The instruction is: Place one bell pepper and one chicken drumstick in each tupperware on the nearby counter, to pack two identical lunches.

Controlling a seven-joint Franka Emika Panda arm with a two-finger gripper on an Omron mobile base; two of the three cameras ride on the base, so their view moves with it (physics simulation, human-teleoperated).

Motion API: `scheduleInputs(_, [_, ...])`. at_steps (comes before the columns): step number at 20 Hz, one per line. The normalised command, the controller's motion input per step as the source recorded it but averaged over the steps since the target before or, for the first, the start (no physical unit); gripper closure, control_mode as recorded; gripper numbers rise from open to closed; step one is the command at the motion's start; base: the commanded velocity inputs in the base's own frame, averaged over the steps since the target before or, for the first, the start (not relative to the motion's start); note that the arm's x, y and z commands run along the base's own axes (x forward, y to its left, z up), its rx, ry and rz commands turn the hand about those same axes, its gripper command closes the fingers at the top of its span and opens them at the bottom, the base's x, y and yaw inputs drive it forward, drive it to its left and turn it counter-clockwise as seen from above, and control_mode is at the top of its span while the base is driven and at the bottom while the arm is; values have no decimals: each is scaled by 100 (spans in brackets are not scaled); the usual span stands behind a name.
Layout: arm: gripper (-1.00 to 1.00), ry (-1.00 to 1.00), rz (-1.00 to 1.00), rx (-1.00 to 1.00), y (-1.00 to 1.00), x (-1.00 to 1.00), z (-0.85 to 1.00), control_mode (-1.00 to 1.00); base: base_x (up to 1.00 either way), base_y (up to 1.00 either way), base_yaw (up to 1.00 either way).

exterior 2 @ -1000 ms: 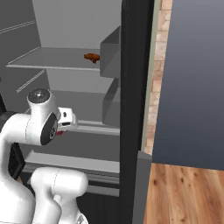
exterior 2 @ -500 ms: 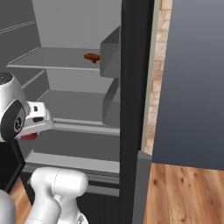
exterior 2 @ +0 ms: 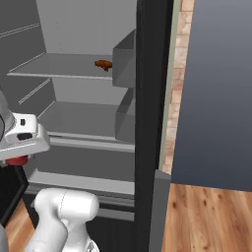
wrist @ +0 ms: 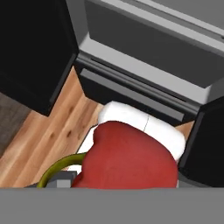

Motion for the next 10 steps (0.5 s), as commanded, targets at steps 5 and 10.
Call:
scheduleInputs(5, [100,0,0,-2,0,-1,-16,100,-41,0,0])
scheduleInputs(10, [100,0,0,0,0,0,0,100,-100,-12,0])
